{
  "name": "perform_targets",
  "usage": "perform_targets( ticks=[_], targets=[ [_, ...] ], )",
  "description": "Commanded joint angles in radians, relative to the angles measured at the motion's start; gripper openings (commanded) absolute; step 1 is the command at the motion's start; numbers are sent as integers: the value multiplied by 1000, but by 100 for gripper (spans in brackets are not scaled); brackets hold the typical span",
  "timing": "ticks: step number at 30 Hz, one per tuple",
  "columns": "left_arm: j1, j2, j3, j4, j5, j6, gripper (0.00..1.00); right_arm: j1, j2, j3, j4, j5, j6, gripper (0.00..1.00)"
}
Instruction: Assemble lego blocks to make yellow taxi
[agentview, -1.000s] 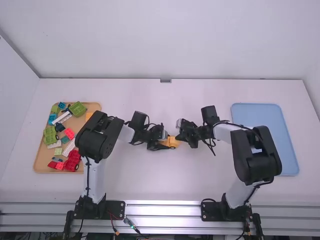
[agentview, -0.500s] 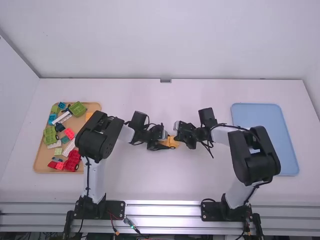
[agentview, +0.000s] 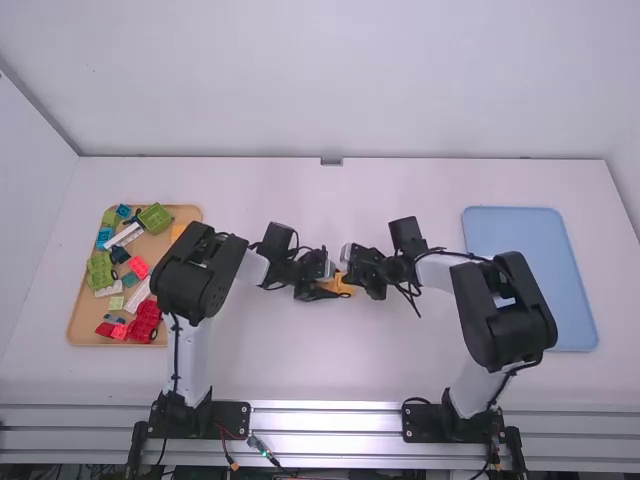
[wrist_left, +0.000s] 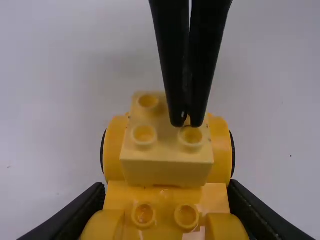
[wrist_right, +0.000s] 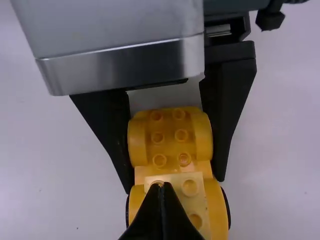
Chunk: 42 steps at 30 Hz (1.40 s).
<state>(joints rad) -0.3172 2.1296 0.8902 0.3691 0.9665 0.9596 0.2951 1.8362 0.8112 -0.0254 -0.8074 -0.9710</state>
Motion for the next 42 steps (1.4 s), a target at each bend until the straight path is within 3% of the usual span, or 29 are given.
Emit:
perform_targets(
  ticks=[1,16,33,42],
  targets=[
    [3,14,-13,-19,-43,-28,39,7,22,-5,-8,48,11,0],
    [3,14,-13,-16,-43,-28,39,34,46,-7,19,76,32,0],
    [3,14,-13,-16,-41,-28,37,8,56,-7,-34,136,53,0],
    [3,14,-13,-16,-42,-28,37,-6,137,-6,28,95,78,0]
  ],
)
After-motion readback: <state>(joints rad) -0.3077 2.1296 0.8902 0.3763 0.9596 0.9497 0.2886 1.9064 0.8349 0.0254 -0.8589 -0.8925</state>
